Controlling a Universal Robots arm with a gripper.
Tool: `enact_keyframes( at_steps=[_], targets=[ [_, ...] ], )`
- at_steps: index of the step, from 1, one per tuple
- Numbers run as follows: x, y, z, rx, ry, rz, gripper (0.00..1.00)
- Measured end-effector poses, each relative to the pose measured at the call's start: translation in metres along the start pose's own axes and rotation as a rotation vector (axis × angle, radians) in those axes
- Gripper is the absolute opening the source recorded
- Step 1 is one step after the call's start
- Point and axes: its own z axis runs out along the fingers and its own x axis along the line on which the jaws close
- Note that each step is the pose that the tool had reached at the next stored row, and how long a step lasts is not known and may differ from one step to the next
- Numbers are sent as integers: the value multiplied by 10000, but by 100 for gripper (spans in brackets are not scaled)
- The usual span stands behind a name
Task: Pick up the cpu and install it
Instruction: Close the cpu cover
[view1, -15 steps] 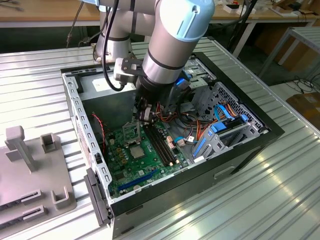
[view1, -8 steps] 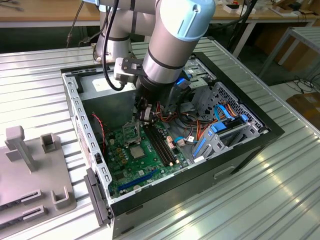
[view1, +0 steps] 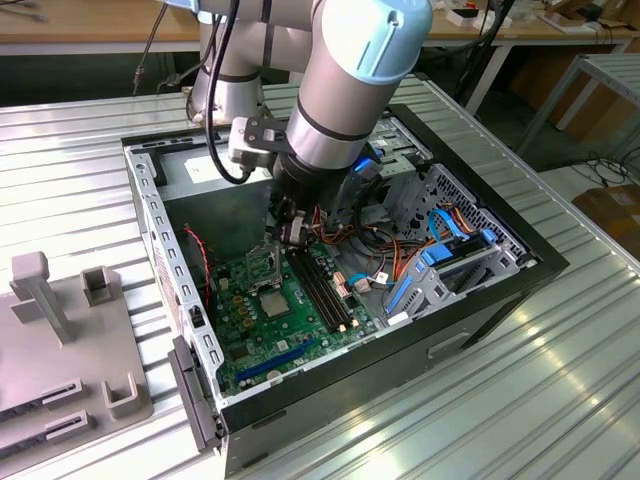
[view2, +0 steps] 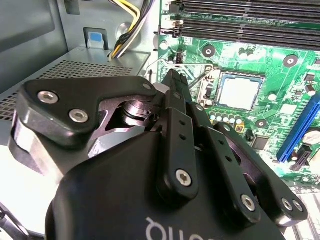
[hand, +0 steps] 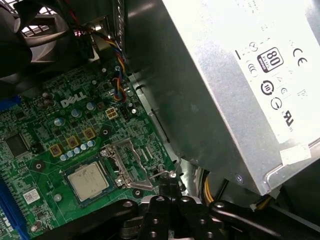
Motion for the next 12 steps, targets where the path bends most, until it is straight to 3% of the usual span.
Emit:
enact_keyframes(
  at_steps=[12],
  targets=[
    [62,-31,-12,10,27,-22,13]
  ],
)
